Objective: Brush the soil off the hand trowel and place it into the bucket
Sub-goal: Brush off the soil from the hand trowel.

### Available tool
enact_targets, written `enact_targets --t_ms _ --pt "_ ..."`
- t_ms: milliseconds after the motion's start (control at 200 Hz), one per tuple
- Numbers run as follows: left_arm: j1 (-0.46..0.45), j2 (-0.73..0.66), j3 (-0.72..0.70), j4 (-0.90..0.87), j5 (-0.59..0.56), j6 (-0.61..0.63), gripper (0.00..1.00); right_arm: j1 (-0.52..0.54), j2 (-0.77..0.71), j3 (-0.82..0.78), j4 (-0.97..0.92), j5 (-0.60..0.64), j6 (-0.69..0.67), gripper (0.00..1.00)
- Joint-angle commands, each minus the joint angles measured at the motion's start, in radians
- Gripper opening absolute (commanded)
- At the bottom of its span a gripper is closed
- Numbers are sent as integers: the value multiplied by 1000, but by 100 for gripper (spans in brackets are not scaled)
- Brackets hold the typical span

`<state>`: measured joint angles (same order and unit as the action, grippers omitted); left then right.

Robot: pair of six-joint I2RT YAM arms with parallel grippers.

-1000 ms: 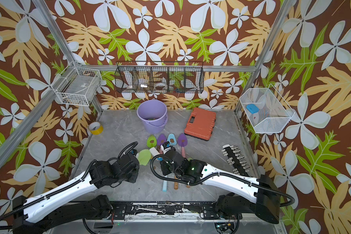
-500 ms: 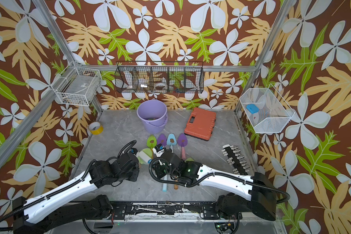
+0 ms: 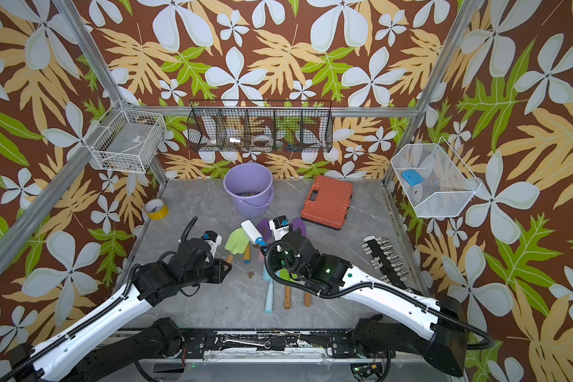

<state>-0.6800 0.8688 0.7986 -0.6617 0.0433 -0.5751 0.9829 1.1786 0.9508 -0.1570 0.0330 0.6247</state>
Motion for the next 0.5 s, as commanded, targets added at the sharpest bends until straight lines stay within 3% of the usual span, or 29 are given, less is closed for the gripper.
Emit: enact_targets --t_ms 0,225,345,495 --pt "53 -30 -37 191 238 -21 0 7 0 0 67 -56 1 0" --pt "163 -103 -199 482 570 -172 0 -72 -69 -81 97 -16 97 0" --pt "227 -144 -352 820 743 -418 0 -97 -120 -147 186 -26 153 0" --pt "280 -172 -498 1131 800 -669 0 -99 -144 -169 216 -16 190 0"
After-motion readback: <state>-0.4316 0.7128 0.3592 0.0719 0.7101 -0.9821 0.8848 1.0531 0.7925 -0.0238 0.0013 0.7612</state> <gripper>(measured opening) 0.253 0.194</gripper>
